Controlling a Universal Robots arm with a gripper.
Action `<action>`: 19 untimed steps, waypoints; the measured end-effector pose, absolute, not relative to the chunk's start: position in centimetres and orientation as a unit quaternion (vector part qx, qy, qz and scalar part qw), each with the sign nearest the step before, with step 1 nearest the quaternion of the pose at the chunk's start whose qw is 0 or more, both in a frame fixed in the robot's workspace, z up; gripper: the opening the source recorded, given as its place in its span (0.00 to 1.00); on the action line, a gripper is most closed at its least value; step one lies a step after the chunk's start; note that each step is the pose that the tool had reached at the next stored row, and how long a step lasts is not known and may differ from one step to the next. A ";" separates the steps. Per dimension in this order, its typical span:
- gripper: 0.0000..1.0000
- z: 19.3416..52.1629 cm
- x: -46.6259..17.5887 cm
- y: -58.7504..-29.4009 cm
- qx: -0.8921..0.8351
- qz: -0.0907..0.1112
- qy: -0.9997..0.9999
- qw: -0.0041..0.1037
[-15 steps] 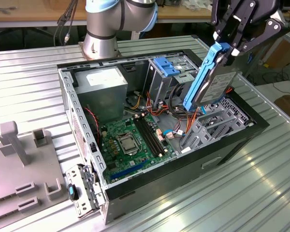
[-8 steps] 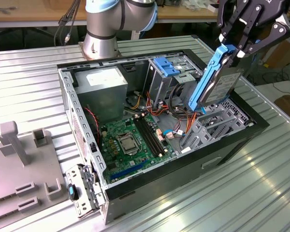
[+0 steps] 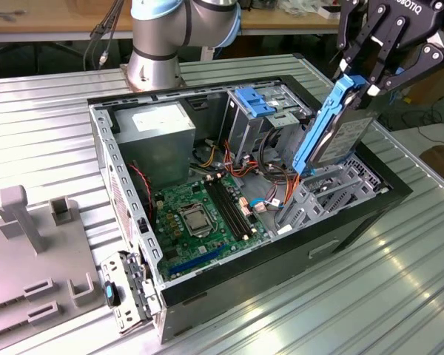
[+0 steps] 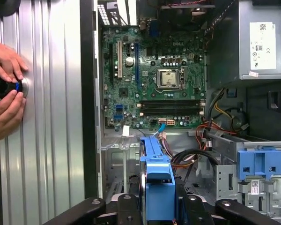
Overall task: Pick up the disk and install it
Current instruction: 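Insert the disk into the insertion slot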
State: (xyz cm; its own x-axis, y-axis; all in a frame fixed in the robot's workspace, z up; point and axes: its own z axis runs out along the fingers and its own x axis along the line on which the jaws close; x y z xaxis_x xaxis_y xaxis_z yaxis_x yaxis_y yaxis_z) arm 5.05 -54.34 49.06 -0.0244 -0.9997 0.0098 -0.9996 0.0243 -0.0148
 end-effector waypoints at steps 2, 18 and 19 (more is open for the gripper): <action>0.37 49.0 5.1 -54.5 -0.698 -0.009 0.716 0.001; 0.37 47.7 7.1 -55.7 -0.696 -0.010 0.718 0.001; 0.37 47.6 7.2 -55.8 -0.696 -0.010 0.718 0.001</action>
